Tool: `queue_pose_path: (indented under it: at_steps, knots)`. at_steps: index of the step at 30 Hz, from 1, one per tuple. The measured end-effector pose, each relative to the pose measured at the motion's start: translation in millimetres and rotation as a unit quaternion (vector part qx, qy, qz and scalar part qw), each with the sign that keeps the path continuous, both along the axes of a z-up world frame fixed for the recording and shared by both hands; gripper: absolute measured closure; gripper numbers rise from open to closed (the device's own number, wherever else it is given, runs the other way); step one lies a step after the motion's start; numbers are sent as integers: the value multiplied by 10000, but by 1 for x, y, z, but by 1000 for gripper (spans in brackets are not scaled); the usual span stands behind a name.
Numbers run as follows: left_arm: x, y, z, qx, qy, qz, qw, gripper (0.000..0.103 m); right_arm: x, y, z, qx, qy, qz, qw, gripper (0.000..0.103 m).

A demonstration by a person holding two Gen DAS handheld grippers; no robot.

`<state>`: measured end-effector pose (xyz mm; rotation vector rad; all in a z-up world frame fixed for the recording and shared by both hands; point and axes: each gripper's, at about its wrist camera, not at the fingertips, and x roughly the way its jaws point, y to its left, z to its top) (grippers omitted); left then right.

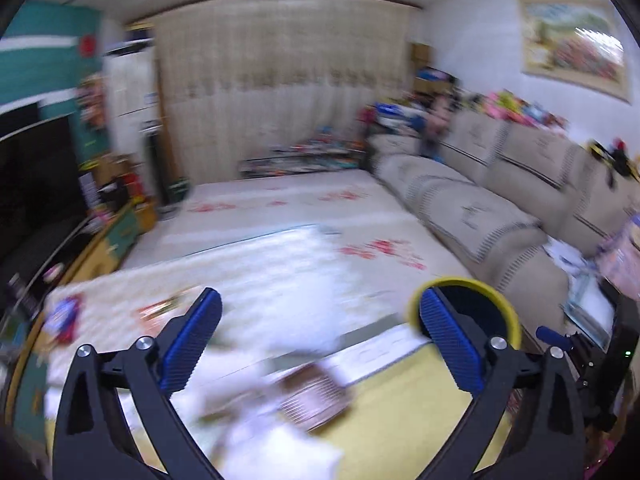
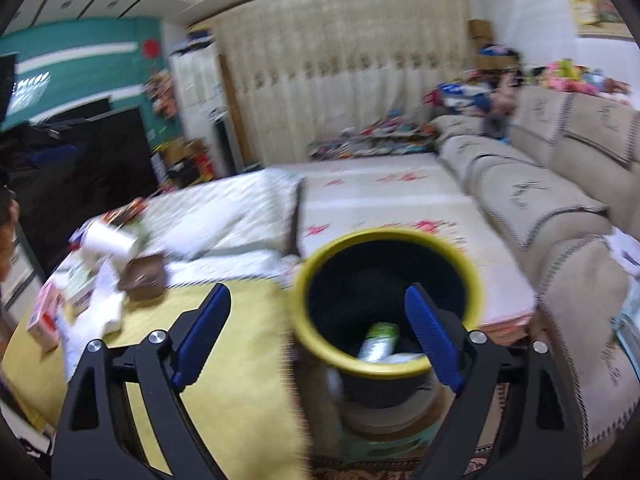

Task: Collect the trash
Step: 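Drop the yogurt cup into the yellow bin with the left gripper, then grasp the white tissue with the right gripper and drop it in the bin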

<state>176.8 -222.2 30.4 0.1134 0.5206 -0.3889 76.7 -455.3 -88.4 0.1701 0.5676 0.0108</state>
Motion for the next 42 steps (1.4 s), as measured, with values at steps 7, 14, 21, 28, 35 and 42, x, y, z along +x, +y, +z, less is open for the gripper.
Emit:
queue_pose_path:
  at_steps: [7,14,21,28,35,42]
  knots:
    - [-36,145,-17,-329,119,1335,9904,5,32,101,-12,141,285,1438,9891,19]
    - [-61,207,-37,-432,98,1814,9824,5,58,175,-26,-217,809,2090,9743,29]
    - [-69,218,-55,-447,185,1822,9821,5,79,199,-36,-400,1378,2209,9647,45]
    - [-71,216,-61,-523,288,1858,9808,5,81,212,-36,-709,1473,2313,9590,79]
    - [-71,216,-64,-509,280,1866,9807,5,70,205,-17,-550,1194,2287,9646,97]
    - [-73,211,-63,-476,289,1829,9816,5,41,176,35,-332,487,2185,9740,97]
